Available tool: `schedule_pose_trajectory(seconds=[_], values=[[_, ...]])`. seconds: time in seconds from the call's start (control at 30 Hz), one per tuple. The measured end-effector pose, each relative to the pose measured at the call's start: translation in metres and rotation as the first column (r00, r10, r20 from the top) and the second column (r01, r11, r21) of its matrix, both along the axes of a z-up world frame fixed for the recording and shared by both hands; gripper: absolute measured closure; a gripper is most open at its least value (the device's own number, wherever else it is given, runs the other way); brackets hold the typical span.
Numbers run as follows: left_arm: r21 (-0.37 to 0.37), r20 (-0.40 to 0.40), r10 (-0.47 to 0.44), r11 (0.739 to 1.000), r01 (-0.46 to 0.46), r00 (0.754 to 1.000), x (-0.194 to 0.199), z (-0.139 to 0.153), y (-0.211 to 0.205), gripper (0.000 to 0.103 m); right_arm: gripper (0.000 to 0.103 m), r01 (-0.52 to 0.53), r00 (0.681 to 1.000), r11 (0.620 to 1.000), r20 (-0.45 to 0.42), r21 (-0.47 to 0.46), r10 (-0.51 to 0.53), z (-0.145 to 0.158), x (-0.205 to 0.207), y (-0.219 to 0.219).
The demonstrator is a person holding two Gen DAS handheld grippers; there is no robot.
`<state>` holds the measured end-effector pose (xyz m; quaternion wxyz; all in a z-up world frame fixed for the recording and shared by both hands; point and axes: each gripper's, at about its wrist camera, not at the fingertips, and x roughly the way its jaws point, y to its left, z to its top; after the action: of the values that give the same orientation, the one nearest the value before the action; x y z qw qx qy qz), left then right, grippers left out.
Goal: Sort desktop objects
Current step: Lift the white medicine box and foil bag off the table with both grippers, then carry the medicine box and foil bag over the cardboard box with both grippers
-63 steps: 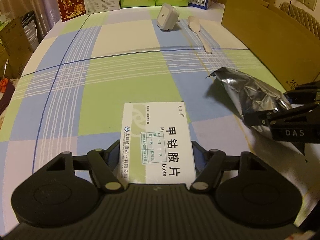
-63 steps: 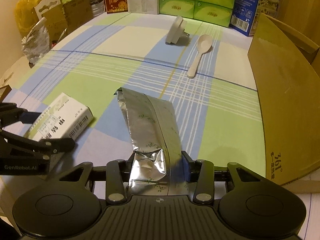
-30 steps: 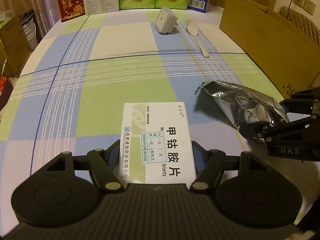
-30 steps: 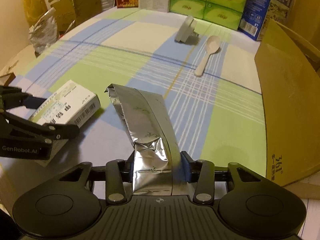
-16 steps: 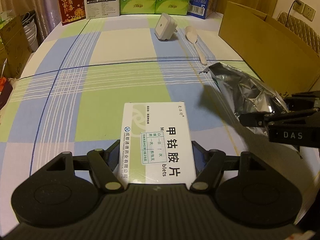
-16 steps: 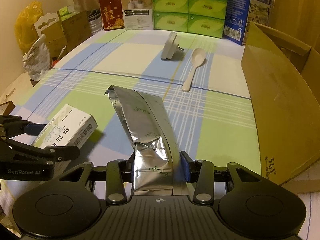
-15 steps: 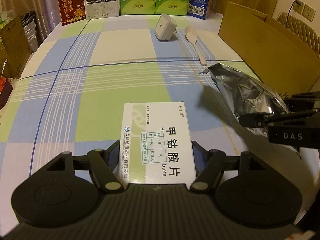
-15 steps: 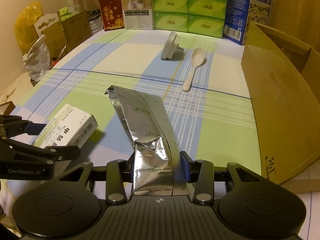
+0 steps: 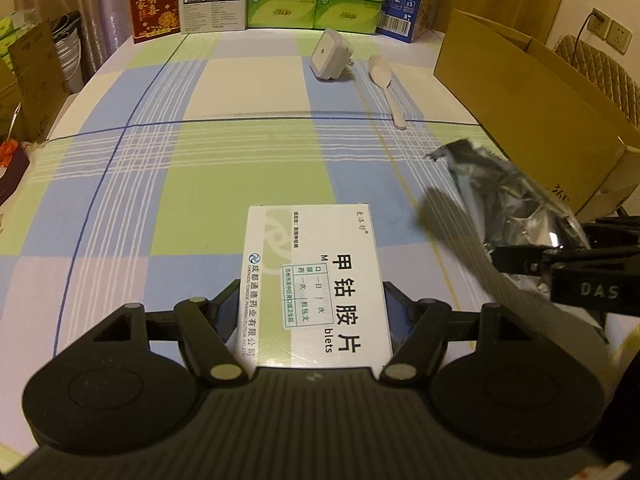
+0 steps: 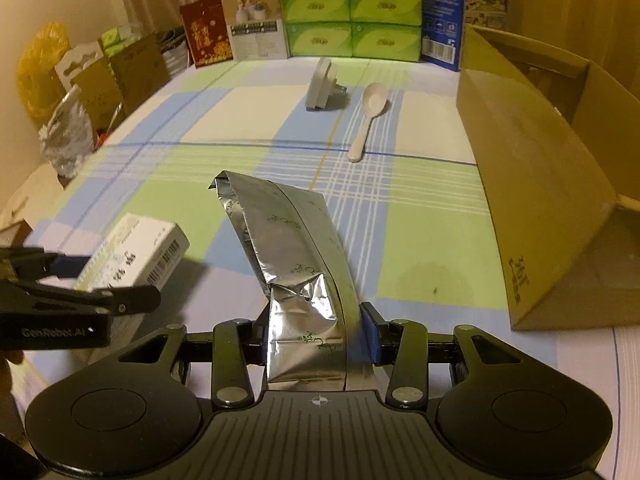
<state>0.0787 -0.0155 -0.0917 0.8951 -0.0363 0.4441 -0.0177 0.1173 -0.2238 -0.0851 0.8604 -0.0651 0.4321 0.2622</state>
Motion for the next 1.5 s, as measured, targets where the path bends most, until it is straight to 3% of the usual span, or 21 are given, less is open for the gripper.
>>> schedule_pose_trajectory(seconds=[0.37, 0.7, 1.5], values=[[-0.020, 0.055, 0.065, 0.998, -0.064, 0.996, -0.037, 0.040, -0.017, 0.036, 0.064, 0.006, 1.000, 0.999, 0.028, 0.050, -0.007, 0.036, -0.033, -0.015], [-0.020, 0.105, 0.045, 0.999, -0.043, 0.993, -0.055, 0.078, -0.052, 0.036, 0.064, 0.042, 0.996, 0.996, 0.077, 0.083, -0.049, 0.071, -0.048, -0.044], [-0.009, 0.179, -0.044, 0.999, 0.046, 0.983, -0.046, 0.123, -0.112, 0.036, 0.064, 0.106, 0.975, 0.986, 0.183, 0.132, -0.129, 0.131, -0.041, -0.102]])
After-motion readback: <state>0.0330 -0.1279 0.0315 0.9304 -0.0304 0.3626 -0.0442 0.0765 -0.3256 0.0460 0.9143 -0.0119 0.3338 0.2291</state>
